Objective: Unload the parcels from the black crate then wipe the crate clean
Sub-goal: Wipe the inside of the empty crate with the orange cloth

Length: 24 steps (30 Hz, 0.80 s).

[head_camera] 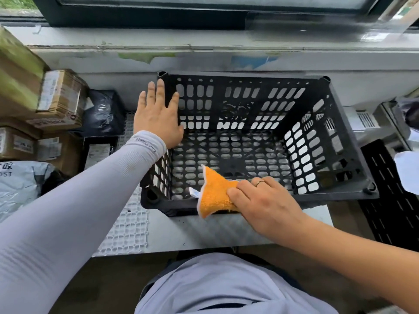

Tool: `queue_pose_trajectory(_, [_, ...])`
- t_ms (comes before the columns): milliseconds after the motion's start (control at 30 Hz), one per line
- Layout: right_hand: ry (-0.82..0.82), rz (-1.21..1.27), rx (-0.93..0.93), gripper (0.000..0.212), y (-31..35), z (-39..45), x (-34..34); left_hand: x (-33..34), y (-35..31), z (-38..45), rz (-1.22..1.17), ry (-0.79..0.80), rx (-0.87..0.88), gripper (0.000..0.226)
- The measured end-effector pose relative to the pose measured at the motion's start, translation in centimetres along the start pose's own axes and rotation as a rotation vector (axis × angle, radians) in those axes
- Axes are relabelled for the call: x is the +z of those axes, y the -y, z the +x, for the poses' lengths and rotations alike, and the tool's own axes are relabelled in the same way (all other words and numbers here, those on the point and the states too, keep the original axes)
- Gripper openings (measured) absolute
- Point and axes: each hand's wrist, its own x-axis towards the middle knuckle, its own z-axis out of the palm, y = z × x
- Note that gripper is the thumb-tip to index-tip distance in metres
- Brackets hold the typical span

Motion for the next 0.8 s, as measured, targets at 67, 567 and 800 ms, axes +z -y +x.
queue_pose_trajectory(67, [0.037, 0.016, 0.027, 0.016, 0.1, -0.2, -0.1, 0.0, 0.0, 0.0, 0.001, -0.007, 0.006, 0.084])
queue_pose_trajectory(567, [-0.194, 0.049, 0.082, 0.044, 10.3, 6.0, 1.8, 0.2, 0.2, -0.1, -0.013, -0.015, 0.028, 0.073])
queue_pose_trajectory(800, [-0.090, -0.059, 0.152, 0.024, 4.3, 1.0, 0.8, 0.2, 0.3, 0.0, -0.020, -0.012, 0.048, 0.072])
